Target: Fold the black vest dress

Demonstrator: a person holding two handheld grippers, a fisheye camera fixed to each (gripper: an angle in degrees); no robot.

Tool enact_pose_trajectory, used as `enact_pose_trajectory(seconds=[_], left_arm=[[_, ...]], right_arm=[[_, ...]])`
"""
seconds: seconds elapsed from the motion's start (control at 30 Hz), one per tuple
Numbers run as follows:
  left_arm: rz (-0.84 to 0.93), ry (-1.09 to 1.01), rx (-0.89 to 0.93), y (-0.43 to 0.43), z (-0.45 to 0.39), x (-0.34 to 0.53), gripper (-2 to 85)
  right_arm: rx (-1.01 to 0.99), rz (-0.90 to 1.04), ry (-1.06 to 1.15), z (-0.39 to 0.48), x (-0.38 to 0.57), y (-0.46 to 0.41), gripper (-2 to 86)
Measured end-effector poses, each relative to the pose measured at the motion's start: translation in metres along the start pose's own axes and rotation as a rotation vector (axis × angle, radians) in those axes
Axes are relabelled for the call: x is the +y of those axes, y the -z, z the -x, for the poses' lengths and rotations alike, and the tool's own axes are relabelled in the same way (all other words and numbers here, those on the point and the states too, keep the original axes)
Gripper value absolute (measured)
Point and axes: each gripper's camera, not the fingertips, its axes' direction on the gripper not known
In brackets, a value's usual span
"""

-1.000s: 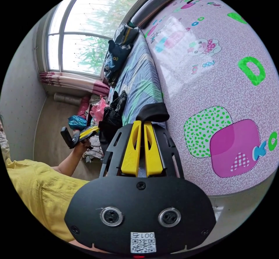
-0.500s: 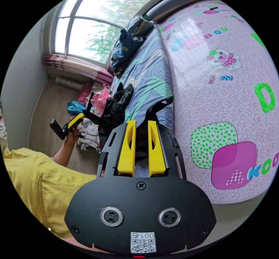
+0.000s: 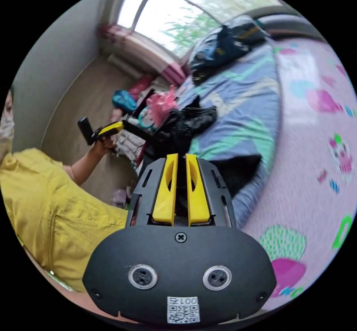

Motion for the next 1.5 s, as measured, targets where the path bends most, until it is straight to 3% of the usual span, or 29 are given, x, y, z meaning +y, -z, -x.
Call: enact_pose_trajectory(seconds=[0.2, 0.4, 0.6, 0.93, 1.23, 1.4, 1.5], left_arm=[[-0.002, -0.064, 0.144, 0.01, 0.007, 0.004, -1.5], [0.026, -0.155, 0.222, 0.013, 0.011, 0.005, -1.5], [0.037, -0.203, 0.239, 0.013, 0.018, 0.008, -1.4], [-0.021, -0.163, 0.321, 0.0, 0.044, 0.01, 3.8], [-0.093, -0.225, 0.343, -0.006, 0.047, -0.005, -1.5], [-0.125, -0.168, 0.276, 0.027, 0.064, 0.0, -1.6], [-0.121, -0.12, 0.256, 0.051, 0.076, 0.011, -1.6]], right_arm=[[-0.071, 0.094, 0.478, 0.111, -0.049, -0.055, 7.9], [-0.057, 0.188, 0.658, 0.162, -0.054, -0.087, 7.7], [-0.064, 0.179, 0.654, 0.172, -0.049, -0.091, 2.1], [-0.04, 0.132, 0.604, 0.175, -0.063, -0.07, 0.5], [-0.045, 0.111, 0.598, 0.164, -0.095, -0.051, 1.0], [0.129, 0.011, 0.417, 0.102, -0.115, 0.0, 1.8], [0.29, 0.068, 0.225, 0.04, -0.116, 0.009, 2.1]])
